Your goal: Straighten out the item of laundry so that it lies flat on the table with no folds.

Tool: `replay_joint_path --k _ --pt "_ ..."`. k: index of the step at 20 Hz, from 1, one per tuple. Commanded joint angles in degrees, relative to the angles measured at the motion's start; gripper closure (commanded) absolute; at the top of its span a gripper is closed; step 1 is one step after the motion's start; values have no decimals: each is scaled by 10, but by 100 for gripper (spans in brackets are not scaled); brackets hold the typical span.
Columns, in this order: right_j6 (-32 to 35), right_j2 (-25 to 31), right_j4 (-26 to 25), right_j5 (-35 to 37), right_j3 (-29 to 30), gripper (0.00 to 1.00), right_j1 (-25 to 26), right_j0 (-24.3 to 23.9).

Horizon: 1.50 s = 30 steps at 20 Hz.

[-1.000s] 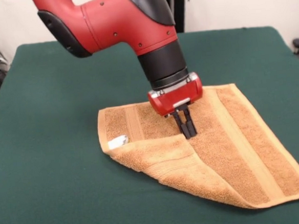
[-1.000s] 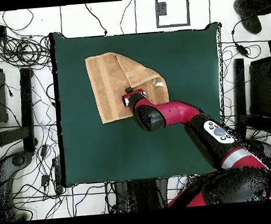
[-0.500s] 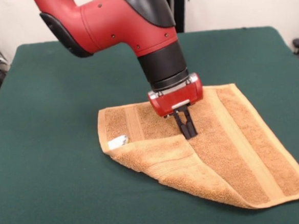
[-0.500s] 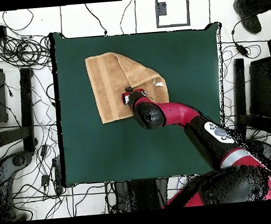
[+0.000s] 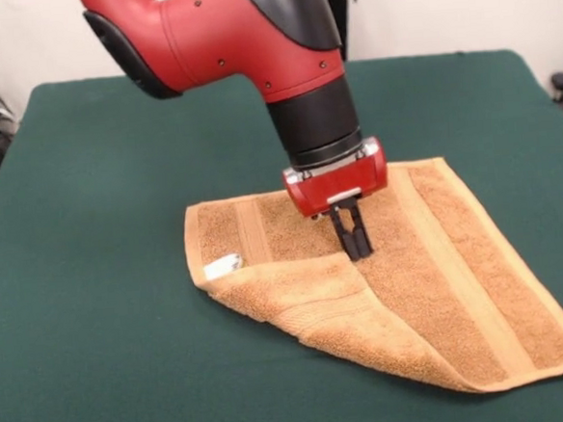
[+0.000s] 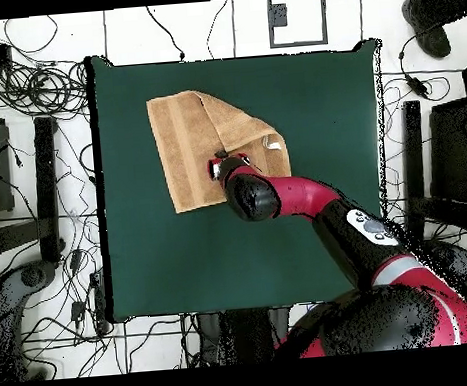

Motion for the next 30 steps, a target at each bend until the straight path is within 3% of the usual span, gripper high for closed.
replay_joint_path --k 1,14,16,17,20,25,30 --pt "74 -41 36 128 24 100 33 55" --pt "41 -36 41 123 25 100 32 45" --pt "26 -28 17 95 23 100 34 38" --pt "0 -11 -28 42 20 100 37 26" --pt "-17 -1 -90 -24 11 100 38 22" --pt "19 -4 -127 -60 10 100 36 21" --pt "52 3 -126 -71 -3 100 42 24"
